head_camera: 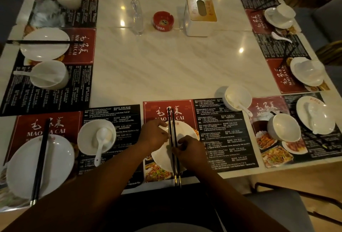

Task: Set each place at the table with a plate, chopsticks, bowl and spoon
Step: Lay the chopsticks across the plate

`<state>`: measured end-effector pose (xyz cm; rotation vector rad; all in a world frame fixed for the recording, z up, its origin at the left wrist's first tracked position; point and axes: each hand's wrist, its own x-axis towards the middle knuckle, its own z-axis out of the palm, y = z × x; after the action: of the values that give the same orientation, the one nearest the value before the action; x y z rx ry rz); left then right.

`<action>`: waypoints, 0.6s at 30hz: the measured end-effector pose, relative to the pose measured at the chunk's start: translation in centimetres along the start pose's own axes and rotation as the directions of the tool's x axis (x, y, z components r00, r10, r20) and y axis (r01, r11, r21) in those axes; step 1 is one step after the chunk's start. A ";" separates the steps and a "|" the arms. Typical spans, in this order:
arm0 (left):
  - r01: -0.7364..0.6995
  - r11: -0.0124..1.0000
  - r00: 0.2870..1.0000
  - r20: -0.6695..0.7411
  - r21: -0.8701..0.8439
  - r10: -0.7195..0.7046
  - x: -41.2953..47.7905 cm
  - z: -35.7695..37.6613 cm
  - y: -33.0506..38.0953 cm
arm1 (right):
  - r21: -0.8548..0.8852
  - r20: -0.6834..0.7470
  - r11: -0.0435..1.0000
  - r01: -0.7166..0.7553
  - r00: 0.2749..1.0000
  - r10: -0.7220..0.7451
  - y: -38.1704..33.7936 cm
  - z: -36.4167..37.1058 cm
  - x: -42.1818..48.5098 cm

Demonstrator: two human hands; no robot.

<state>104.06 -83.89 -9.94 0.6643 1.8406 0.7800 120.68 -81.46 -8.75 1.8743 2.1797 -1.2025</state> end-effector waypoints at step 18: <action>-0.085 0.993 0.993 -0.072 0.082 0.091 0.2 -1.1 0.1 | -0.036 0.017 0.999 0.014 1.000 -0.013 -0.4 0.2 0.0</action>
<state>102.97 -83.89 -9.61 0.7803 1.9299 0.8032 120.25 -81.52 -8.66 1.8325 2.1942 -1.1682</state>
